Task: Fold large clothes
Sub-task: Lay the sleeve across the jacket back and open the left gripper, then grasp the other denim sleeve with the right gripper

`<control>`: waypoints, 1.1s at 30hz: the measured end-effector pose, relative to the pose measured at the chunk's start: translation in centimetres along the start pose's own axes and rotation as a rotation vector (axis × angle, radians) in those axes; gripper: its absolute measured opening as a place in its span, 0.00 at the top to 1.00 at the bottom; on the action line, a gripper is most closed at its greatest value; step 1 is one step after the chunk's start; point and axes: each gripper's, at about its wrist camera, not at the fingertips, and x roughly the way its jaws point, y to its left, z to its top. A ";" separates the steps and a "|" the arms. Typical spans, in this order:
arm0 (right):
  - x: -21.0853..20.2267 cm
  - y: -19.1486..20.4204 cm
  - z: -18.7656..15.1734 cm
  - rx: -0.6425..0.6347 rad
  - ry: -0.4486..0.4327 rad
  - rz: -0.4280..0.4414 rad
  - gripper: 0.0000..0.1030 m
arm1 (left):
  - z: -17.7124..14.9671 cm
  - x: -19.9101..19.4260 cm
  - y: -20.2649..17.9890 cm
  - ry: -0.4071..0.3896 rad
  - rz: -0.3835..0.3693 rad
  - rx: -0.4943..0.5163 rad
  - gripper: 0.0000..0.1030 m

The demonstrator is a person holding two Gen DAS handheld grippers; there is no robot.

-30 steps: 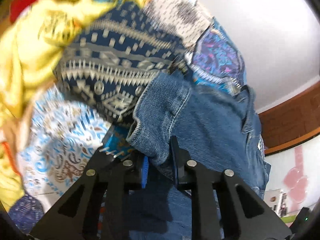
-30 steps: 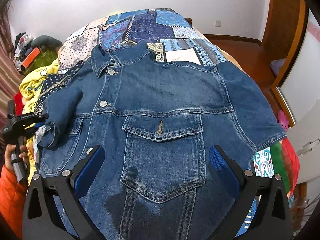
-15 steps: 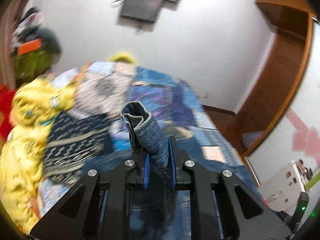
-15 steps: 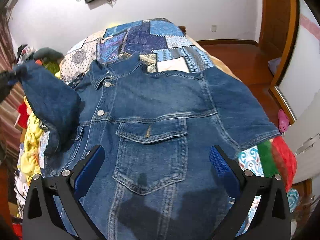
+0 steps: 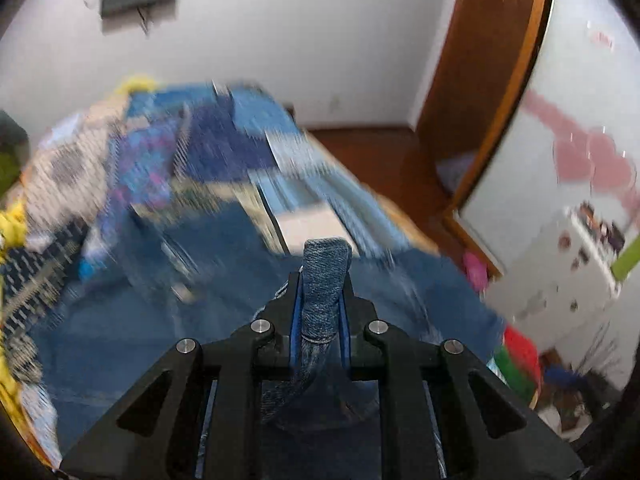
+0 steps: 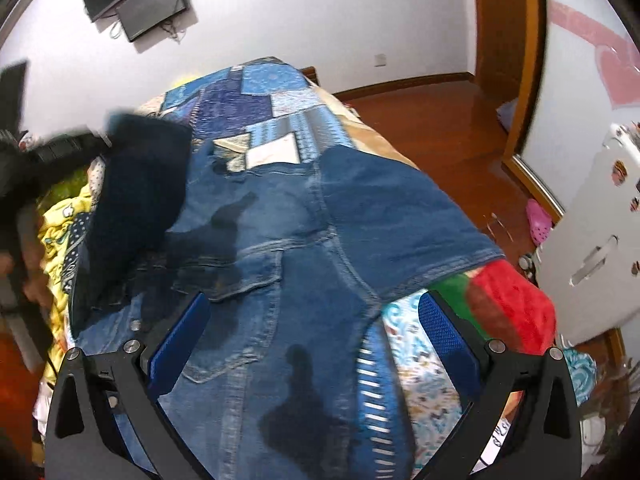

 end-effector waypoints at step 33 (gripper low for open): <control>3.6 -7.0 2.4 -0.009 0.063 -0.115 0.00 | -6.1 -6.8 7.2 0.098 0.206 0.031 0.31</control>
